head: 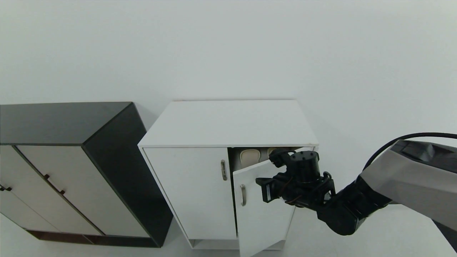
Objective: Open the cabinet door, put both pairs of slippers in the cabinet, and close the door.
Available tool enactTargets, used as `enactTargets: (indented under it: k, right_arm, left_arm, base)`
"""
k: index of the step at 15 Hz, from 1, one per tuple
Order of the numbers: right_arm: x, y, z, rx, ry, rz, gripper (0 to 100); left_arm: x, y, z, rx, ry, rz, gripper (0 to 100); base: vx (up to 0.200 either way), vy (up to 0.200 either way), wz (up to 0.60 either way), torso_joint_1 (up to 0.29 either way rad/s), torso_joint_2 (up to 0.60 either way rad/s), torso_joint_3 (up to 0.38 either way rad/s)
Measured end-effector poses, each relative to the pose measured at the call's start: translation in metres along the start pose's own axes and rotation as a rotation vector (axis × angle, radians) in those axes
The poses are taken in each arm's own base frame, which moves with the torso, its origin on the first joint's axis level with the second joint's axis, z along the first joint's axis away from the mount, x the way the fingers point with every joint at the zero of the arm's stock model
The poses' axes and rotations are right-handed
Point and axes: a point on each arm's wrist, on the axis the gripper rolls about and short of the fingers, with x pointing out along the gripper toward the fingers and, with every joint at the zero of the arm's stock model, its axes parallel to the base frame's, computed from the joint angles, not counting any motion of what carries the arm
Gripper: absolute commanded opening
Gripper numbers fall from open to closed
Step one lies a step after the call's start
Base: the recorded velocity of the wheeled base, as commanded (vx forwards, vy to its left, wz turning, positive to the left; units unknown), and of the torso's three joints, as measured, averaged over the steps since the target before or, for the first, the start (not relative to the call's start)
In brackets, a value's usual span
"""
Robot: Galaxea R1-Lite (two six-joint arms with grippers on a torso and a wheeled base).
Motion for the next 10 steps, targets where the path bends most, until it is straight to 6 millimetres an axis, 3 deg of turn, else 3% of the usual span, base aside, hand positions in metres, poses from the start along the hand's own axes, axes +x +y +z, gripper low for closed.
enactTargets:
  k: [10]
  right_arm:
    - [0.033,-0.022,0.016,0.015,-0.016,-0.065,0]
  left_arm:
    - [0.0,0.0,0.0,0.0,0.0,0.0,0]
  base:
    - [0.0,0.0,0.0,0.0,0.0,0.0]
